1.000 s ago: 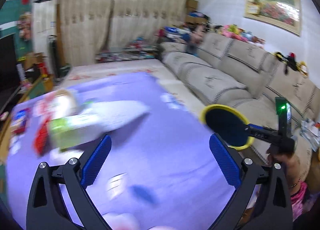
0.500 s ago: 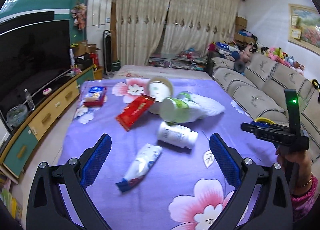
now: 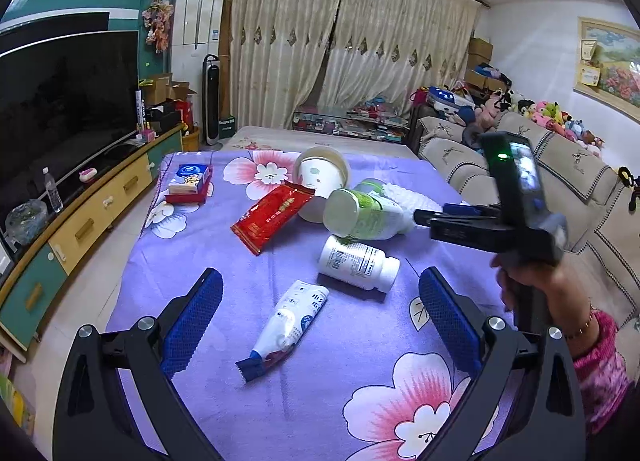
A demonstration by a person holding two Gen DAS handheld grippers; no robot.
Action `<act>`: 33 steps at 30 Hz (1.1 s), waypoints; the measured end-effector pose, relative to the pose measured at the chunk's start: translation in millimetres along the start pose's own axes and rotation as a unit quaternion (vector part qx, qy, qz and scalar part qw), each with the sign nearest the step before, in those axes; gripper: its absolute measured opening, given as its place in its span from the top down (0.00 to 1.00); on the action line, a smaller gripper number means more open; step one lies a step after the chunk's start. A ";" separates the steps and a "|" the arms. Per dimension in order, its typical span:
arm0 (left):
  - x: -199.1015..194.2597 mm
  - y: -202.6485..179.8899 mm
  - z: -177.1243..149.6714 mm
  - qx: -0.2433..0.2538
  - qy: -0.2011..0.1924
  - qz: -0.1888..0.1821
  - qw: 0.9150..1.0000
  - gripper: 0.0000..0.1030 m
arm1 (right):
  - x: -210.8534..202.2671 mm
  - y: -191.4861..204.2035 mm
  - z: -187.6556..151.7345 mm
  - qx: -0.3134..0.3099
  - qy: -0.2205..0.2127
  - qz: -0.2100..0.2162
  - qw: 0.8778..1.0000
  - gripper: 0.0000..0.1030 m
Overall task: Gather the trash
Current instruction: 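Reach the right tool to the white foam net sleeve and close on it, then carry the foam net with the right tool over the bin and release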
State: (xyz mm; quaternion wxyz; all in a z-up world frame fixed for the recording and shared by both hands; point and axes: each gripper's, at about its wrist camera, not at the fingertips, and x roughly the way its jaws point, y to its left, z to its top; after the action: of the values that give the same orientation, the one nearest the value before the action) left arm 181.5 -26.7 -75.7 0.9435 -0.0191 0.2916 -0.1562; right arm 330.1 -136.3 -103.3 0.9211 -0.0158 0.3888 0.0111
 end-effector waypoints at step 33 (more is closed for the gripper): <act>18.8 -20.7 -4.5 0.012 0.016 -0.020 1.000 0.06 | -92.3 -36.6 -14.5 0.017 -0.062 0.066 0.996 0.95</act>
State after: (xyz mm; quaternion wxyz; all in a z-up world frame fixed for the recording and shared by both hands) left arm 187.8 -51.9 -87.0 0.9357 -0.0113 0.3041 -0.1786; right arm 256.6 -174.2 -46.5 0.9407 0.0263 0.3316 0.0667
